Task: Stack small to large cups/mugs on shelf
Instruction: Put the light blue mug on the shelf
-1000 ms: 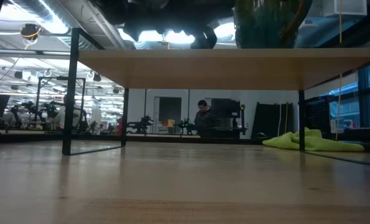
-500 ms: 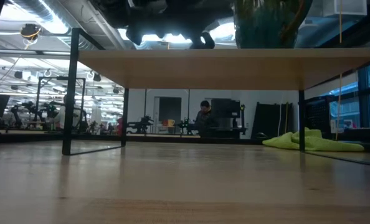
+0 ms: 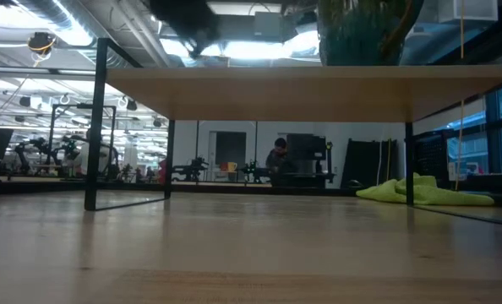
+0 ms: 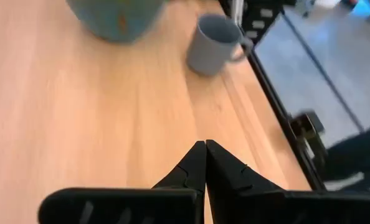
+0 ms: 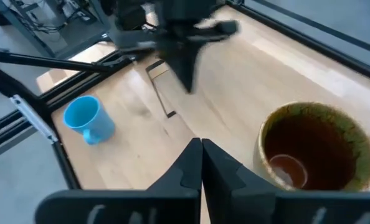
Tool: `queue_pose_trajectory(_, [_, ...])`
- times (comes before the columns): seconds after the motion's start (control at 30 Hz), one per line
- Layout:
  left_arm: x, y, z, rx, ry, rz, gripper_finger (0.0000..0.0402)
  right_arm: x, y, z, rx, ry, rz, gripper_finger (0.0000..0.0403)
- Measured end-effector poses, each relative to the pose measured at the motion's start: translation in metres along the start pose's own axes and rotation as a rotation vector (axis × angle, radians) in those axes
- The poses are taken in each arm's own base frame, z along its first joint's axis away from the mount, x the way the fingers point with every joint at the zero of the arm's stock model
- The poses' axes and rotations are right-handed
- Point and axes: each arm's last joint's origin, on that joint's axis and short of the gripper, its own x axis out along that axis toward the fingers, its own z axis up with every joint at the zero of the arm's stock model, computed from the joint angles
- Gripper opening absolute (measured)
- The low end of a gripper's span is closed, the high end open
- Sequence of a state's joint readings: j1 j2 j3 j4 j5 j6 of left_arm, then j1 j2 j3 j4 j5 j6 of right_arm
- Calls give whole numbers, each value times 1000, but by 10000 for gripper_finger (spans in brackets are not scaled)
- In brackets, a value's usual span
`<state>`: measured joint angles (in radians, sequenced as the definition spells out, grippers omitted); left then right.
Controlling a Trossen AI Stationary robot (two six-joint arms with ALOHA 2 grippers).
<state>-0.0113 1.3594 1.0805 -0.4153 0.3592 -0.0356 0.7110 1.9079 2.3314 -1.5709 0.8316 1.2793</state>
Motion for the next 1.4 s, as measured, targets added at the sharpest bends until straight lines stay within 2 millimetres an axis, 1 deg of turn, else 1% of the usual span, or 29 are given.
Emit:
queue_pose_trajectory(0.13, [-22, -28, -11, 35, 85, 8, 3, 6, -2, 4, -33, 30, -7, 19])
queue_pose_trajectory(0.2, [-31, -43, -20, 47, 150, 35, 2, 7, -2, 5, -35, 32, -8, 27])
queue_pose_trajectory(0.27, [-39, -55, -31, 46, 238, 25, 1, 8, -2, 6, -30, 31, -8, 37])
queue_pose_trajectory(0.37, [-46, -70, -45, -9, 358, 16, 7, 8, -2, 7, -22, 28, -4, 59])
queue_pose_trajectory(0.5, [-52, -86, -58, -108, 461, 26, 16, 9, -2, 8, -18, 27, -5, 103])
queue_pose_trajectory(0.7, [-55, -108, -73, -161, 548, 120, 27, 9, -2, 8, -17, 10, -11, 163])
queue_pose_trajectory(0.87, [-52, -125, -87, -245, 558, 180, 42, 9, -2, 8, -17, 7, -13, 189])
queue_pose_trajectory(1.03, [-51, -145, -105, -333, 584, 184, 62, 9, -3, 9, -33, -7, -23, 203])
queue_pose_trajectory(1.2, [-47, -168, -119, -400, 524, 141, 69, 9, -3, 9, -73, -22, -33, 206])
queue_pose_trajectory(1.3, [-40, -174, -129, -441, 476, 149, 67, 9, -4, 10, -88, -51, -45, 206])
queue_pose_trajectory(1.4, [-32, -175, -141, -472, 477, 176, 66, 9, -4, 10, -110, -65, -52, 206])
